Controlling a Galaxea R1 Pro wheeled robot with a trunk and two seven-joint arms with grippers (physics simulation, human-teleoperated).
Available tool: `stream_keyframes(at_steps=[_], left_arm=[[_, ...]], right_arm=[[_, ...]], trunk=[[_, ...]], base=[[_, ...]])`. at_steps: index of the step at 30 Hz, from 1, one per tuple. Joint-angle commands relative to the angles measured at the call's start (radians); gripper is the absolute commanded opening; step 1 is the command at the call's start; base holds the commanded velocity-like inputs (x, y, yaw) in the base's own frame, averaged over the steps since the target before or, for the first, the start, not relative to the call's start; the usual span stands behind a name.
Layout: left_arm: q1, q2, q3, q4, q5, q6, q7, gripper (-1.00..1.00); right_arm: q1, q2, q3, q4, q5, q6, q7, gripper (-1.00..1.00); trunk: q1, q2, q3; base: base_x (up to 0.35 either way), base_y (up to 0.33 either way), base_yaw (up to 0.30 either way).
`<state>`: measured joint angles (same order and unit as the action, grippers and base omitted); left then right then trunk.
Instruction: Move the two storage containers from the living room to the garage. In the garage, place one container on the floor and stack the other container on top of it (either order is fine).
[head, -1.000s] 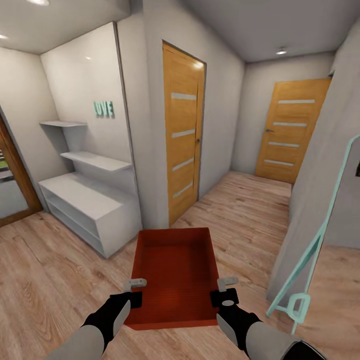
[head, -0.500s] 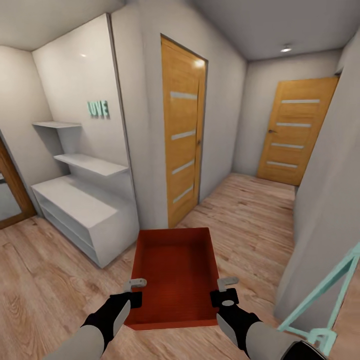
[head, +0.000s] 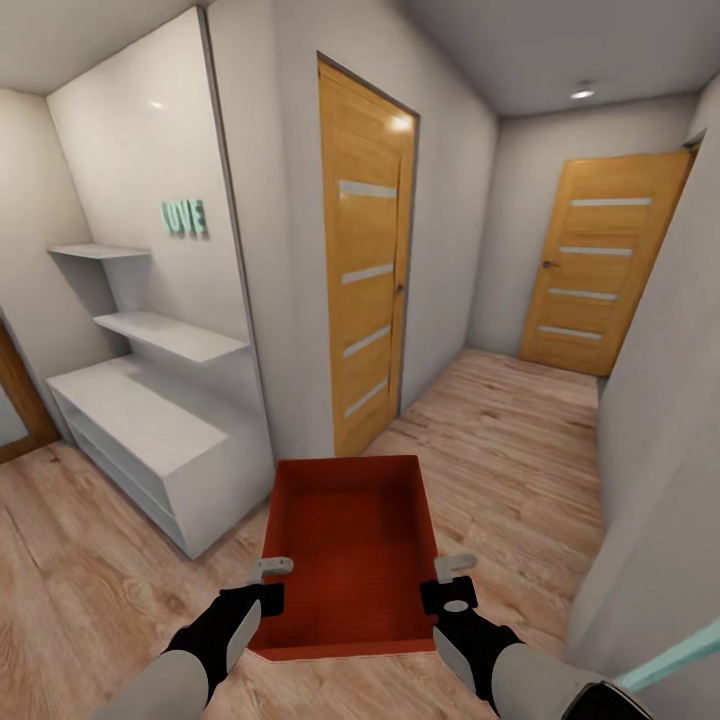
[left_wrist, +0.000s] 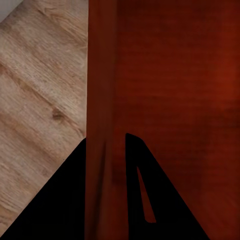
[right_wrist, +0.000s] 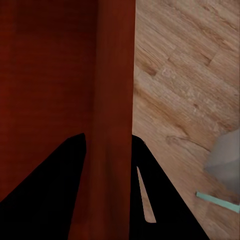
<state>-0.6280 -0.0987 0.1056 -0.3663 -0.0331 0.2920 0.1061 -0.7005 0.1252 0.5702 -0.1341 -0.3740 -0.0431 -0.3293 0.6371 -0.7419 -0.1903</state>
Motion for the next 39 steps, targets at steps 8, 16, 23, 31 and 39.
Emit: stream_keyframes(at_steps=[8, 16, 23, 31, 39], left_arm=[[0.001, 0.03, 0.005, 0.001, -0.013, 0.007, 0.006, -1.0], [0.001, 0.03, 0.005, 0.001, -0.013, 0.007, 0.006, -1.0], [0.001, 0.03, 0.005, 0.001, -0.013, 0.007, 0.006, -1.0], [0.001, 0.03, 0.005, 0.001, -0.012, 0.007, 0.006, -1.0], [0.001, 0.03, 0.005, 0.001, -0.012, 0.007, 0.006, -1.0]], right_arm=[[-0.002, -0.009, -0.036, -0.002, 0.014, -0.015, -0.004, -1.0], [-0.002, -0.009, -0.036, -0.002, 0.014, -0.015, -0.004, -1.0], [-0.002, -0.009, -0.036, -0.002, 0.014, -0.015, -0.004, -1.0], [-0.002, -0.009, -0.036, -0.002, 0.014, -0.015, -0.004, -1.0], [-0.002, -0.009, -0.036, -0.002, 0.014, -0.015, -0.004, -1.0]], trunk=[[0.001, -0.001, -0.001], [0.001, -0.001, -0.001], [0.001, -0.001, -0.001], [0.001, -0.001, -0.001], [0.001, -0.001, -0.001]], base=[[0.322, 0.0, -0.027], [0.322, 0.0, -0.148], [0.322, 0.0, -0.238], [0.322, 0.0, -0.241], [0.322, 0.0, -0.241]])
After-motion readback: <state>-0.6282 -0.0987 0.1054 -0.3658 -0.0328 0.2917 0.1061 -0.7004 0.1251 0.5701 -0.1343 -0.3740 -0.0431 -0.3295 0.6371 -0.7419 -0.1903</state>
